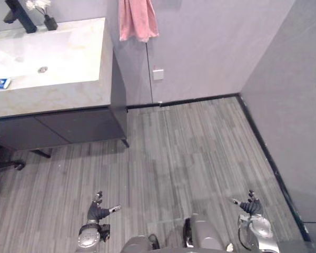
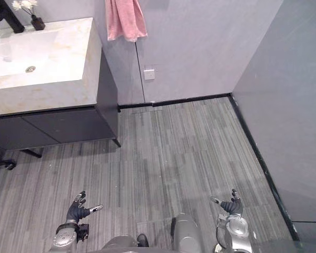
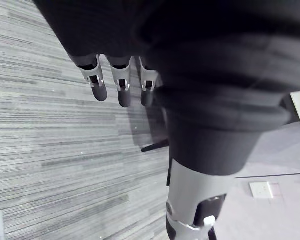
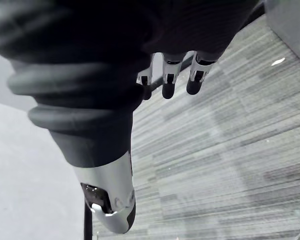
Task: Organize washtable
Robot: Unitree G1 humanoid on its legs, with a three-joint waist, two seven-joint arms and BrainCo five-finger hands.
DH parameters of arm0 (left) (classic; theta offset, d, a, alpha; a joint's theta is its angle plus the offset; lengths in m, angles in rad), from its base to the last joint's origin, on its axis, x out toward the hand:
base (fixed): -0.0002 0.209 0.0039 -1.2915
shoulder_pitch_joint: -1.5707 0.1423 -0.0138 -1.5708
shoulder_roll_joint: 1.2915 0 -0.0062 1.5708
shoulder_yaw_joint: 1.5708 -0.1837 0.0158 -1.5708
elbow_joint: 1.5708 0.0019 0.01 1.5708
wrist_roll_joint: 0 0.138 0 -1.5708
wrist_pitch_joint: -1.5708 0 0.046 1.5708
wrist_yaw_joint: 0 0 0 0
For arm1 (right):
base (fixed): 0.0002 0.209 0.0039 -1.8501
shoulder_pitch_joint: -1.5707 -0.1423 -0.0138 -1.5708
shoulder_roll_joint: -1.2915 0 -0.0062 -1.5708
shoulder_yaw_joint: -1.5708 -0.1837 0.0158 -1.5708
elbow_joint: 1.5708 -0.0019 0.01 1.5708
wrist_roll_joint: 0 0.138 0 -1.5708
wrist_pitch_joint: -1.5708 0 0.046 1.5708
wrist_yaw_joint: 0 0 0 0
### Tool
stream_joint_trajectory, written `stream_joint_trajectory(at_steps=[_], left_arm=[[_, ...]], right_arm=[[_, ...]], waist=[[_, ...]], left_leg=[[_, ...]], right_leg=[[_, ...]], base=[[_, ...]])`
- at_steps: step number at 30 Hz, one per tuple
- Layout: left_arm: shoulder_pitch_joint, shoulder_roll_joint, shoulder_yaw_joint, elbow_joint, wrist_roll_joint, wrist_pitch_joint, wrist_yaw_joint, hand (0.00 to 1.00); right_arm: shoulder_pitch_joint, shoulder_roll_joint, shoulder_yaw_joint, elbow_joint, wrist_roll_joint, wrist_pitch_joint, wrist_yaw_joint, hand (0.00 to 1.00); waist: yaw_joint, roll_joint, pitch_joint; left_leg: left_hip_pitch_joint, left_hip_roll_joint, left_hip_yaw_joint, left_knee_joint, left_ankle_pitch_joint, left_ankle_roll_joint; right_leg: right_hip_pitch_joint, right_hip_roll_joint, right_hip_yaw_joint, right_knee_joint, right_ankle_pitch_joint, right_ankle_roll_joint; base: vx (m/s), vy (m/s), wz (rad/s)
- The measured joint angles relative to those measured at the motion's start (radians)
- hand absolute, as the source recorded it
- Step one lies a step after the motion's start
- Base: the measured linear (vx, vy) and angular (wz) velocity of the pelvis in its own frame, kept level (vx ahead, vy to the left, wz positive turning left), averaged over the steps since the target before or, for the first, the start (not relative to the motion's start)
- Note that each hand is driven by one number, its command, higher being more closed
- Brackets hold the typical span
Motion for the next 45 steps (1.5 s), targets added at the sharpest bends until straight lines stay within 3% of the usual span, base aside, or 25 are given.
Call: stream_joint_trajectory(at_steps=[2, 3, 4, 6, 7, 8, 11, 13, 16, 17, 18, 20, 22, 23, 24, 25, 27, 29, 30, 33, 34, 35, 38, 40, 45], left_arm=[[-0.006, 0.002, -0.001, -0.001, 0.0, 0.0, 0.0, 0.0], [-0.014, -0.008, -0.002, 0.001, 0.001, 0.0, 0.0, 0.0], [-0.024, -0.008, -0.002, -0.002, 0.0, -0.001, 0.0, 0.0], [-0.024, -0.012, -0.002, -0.005, 0.0, -0.001, -0.001, 0.0], [-0.021, -0.026, -0.002, -0.005, 0.0, 0.0, -0.002, 0.0], [-0.009, -0.036, -0.003, -0.008, 0.0, 0.0, -0.005, 0.0], [0.004, -0.046, -0.004, -0.012, -0.001, 0.0, -0.006, 0.0], [0.007, -0.048, -0.002, -0.021, -0.014, 0.0, -0.005, 0.0], [0.019, -0.049, 0.001, -0.021, -0.032, 0.001, -0.003, 0.0], [0.036, -0.055, 0.002, -0.02, -0.032, 0.003, -0.003, 0.0], [0.049, -0.062, 0.004, -0.018, -0.032, 0.003, -0.002, 0.0], [0.022, -0.07, 0.022, -0.005, -0.032, 0.01, -0.001, 0.0], [0.014, -0.081, 0.019, -0.006, -0.032, 0.008, -0.001, 0.0], [0.017, -0.084, 0.019, -0.002, -0.032, 0.009, -0.001, 0.0], [0.023, -0.082, 0.019, 0.0, -0.033, 0.013, 0.0, 0.0], [0.024, -0.078, 0.018, 0.001, -0.034, 0.016, 0.001, 0.0], [0.024, -0.065, 0.017, 0.003, -0.033, 0.019, 0.015, 0.0], [0.021, -0.064, 0.017, 0.002, -0.033, 0.019, 0.02, 0.0], [0.018, -0.064, 0.013, 0.002, -0.033, 0.019, 0.02, 0.0], [0.016, -0.075, 0.009, 0.002, -0.033, 0.019, 0.02, 0.0], [0.018, -0.073, 0.009, 0.003, -0.031, 0.018, 0.02, 0.0], [0.021, -0.074, 0.01, 0.004, -0.031, 0.019, 0.02, 0.0], [0.029, -0.108, 0.01, 0.013, -0.03, 0.022, 0.019, 0.0], [0.03, -0.13, 0.01, 0.0, -0.03, 0.022, 0.017, 0.0], [0.028, -0.144, 0.01, -0.027, -0.031, 0.021, 0.017, 0.0]], right_arm=[[0.011, -0.006, 0.004, -0.036, 0.001, -0.003, -0.001, 0.0], [0.007, -0.014, 0.004, -0.041, 0.008, -0.003, -0.002, 0.0], [0.004, -0.007, 0.005, -0.069, 0.012, -0.003, -0.001, 0.0], [-0.007, -0.004, 0.01, -0.074, 0.013, -0.003, 0.001, 0.0], [-0.006, -0.002, 0.025, -0.073, 0.018, -0.002, 0.001, 0.0], [-0.007, 0.003, 0.048, -0.073, 0.019, -0.003, 0.001, 0.0], [-0.012, 0.022, 0.062, -0.082, 0.036, -0.013, 0.0, 0.0], [-0.023, 0.021, 0.055, -0.087, 0.045, -0.01, -0.001, 0.0], [-0.034, 0.024, 0.05, -0.084, 0.046, -0.008, -0.001, 0.0], [-0.034, 0.022, 0.04, -0.073, 0.045, -0.008, -0.003, 0.0], [-0.025, 0.018, 0.032, -0.065, 0.044, -0.006, -0.008, 0.0], [-0.024, 0.043, 0.026, -0.056, 0.043, -0.002, -0.02, 0.0], [-0.022, 0.046, 0.02, -0.056, 0.043, -0.002, -0.021, 0.0], [-0.015, 0.052, 0.017, -0.056, 0.041, -0.002, -0.021, 0.0], [-0.01, 0.06, 0.013, -0.056, 0.037, -0.002, -0.021, 0.0], [-0.008, 0.063, 0.016, -0.056, 0.036, -0.002, -0.02, 0.0], [-0.009, 0.076, 0.033, -0.056, 0.034, -0.002, -0.02, 0.0], [-0.009, 0.081, 0.053, -0.062, 0.032, -0.004, -0.019, 0.0], [-0.008, 0.084, 0.055, -0.063, 0.032, -0.005, -0.018, 0.0], [0.016, 0.084, 0.05, -0.064, 0.036, -0.006, -0.019, 0.0], [0.049, 0.088, 0.047, -0.068, 0.036, -0.006, -0.02, 0.0], [0.064, 0.09, 0.044, -0.068, 0.037, -0.006, -0.02, 0.0], [0.103, 0.106, 0.036, -0.102, 0.038, -0.001, -0.019, 0.0], [0.106, 0.12, 0.042, -0.138, 0.041, -0.002, -0.019, 0.0], [0.085, 0.125, 0.01, -0.134, 0.046, -0.009, -0.02, 0.0]], waist=[[-0.021, -0.012, 0.002], [-0.026, 0.013, 0.003], [-0.029, 0.013, 0.002], [-0.032, 0.022, 0.006], [-0.028, 0.032, 0.017], [-0.018, 0.033, 0.023], [0.017, -0.001, 0.04], [0.043, -0.003, 0.043], [0.069, -0.007, 0.052], [0.079, 0.005, 0.046], [0.093, 0.022, 0.04], [0.083, -0.039, 0.024], [0.087, -0.041, 0.023], [0.086, -0.044, 0.023], [0.084, -0.043, 0.023], [0.083, -0.043, 0.023], [0.082, -0.039, 0.022], [0.063, -0.038, 0.02], [0.051, -0.035, 0.02], [0.031, -0.033, 0.018], [0.03, -0.049, 0.012], [0.029, -0.055, 0.009], [0.03, -0.023, -0.012], [0.042, -0.007, -0.012], [0.063, -0.012, -0.019]], left_leg=[[0.048, 0.009, -0.027, -0.027, -0.008, -0.048], [0.061, 0.04, -0.044, -0.02, -0.008, -0.072], [0.043, 0.05, -0.057, 0.03, 0.015, -0.109], [-0.001, 0.07, -0.076, 0.161, 0.04, -0.116], [-0.098, 0.119, -0.103, 0.435, 0.142, -0.092], [-0.176, 0.166, -0.106, 0.668, 0.136, -0.079], [-0.325, 0.176, -0.077, 0.888, 0.11, -0.038], [-0.476, 0.135, -0.058, 0.763, 0.095, -0.015], [-0.548, 0.044, -0.069, 0.433, 0.114, -0.033], [-0.527, 0.003, -0.082, 0.177, 0.21, -0.047], [-0.525, -0.008, -0.114, 0.093, 0.382, 0.015], [-0.539, -0.068, -0.099, 0.163, 0.312, 0.072], [-0.534, -0.076, -0.096, 0.19, 0.269, 0.079], [-0.495, -0.091, -0.093, 0.192, 0.229, 0.088], [-0.431, -0.106, -0.097, 0.178, 0.194, 0.098], [-0.396, -0.111, -0.097, 0.169, 0.176, 0.102], [-0.264, -0.117, -0.108, 0.135, 0.125, 0.111], [-0.192, -0.117, -0.135, 0.092, 0.116, 0.109], [-0.152, -0.11, -0.156, 0.07, 0.116, 0.108], [-0.087, -0.08, -0.197, 0.058, 0.099, 0.08], [-0.064, -0.08, -0.21, 0.061, 0.064, 0.029], [-0.053, -0.08, -0.217, 0.067, 0.044, 0.014], [-0.113, -0.009, -0.205, 0.241, 0.045, -0.032], [-0.213, 0.095, -0.1, 0.488, 0.049, -0.054], [-0.253, 0.119, -0.065, 0.313, 0.05, -0.054]], right_leg=[[0.001, -0.002, 0.002, -0.08, 0.177, -0.044], [-0.015, 0.004, -0.031, -0.003, 0.145, -0.098], [-0.019, 0.0, -0.038, 0.047, 0.069, -0.106], [0.009, 0.009, -0.052, 0.062, 0.019, -0.121], [0.107, 0.042, -0.061, 0.005, -0.003, -0.133], [0.214, 0.072, -0.063, -0.076, -0.004, -0.136], [0.418, 0.091, -0.034, -0.226, -0.004, -0.137], [0.511, 0.092, -0.008, -0.33, -0.003, -0.136], [0.594, 0.076, 0.025, -0.406, -0.004, -0.134], [0.634, 0.079, 0.035, -0.434, -0.009, -0.115], [0.661, 0.09, 0.057, -0.436, -0.041, -0.06], [0.659, 0.017, 0.062, -0.383, -0.062, -0.03], [0.62, 0.004, 0.075, -0.275, -0.057, -0.022], [0.578, -0.02, 0.084, -0.122, -0.036, 0.015], [0.511, -0.047, 0.1, 0.087, 0.031, 0.108], [0.473, -0.059, 0.114, 0.195, 0.03, 0.131], [0.341, -0.073, 0.11, 0.46, -0.035, 0.059], [0.262, -0.067, 0.078, 0.456, -0.068, 0.012], [0.209, -0.051, 0.065, 0.379, -0.084, -0.008], [0.135, 0.008, 0.112, 0.048, -0.063, 0.014], [0.134, 0.017, 0.141, -0.091, 0.055, -0.013], [0.137, 0.016, 0.141, -0.08, 0.132, -0.041], [0.178, 0.029, 0.069, -0.061, 0.056, -0.08], [0.286, 0.077, 0.051, -0.154, 0.056, -0.106], [0.404, 0.072, 0.056, -0.252, 0.061, -0.117]], base=[[0.64, -0.205, 0.36], [0.56, -0.213, 0.37], [0.54, -0.249, 0.2], [0.5, -0.247, 0.12], [0.67, -0.293, 0.04], [0.67, -0.278, -0.04], [0.5, -0.147, -0.27], [0.45, -0.047, -0.26], [0.49, 0.065, -0.44], [0.63, 0.173, -0.63], [0.52, 0.154, -0.65], [0.66, 0.161, -0.04], [0.49, 0.139, 0.11], [0.52, 0.193, 0.06], [0.52, 0.187, 0.06], [0.5, 0.144, 0.08], [0.47, 0.087, 0.06], [0.43, 0.006, 0.33], [0.5, -0.079, 0.66], [0.41, -0.145, 0.69], [0.4, -0.195, 0.88], [0.41, -0.213, 0.76], [0.43, -0.277, 0.5], [0.36, -0.243, 0.25], [0.25, -0.071, -0.1]])
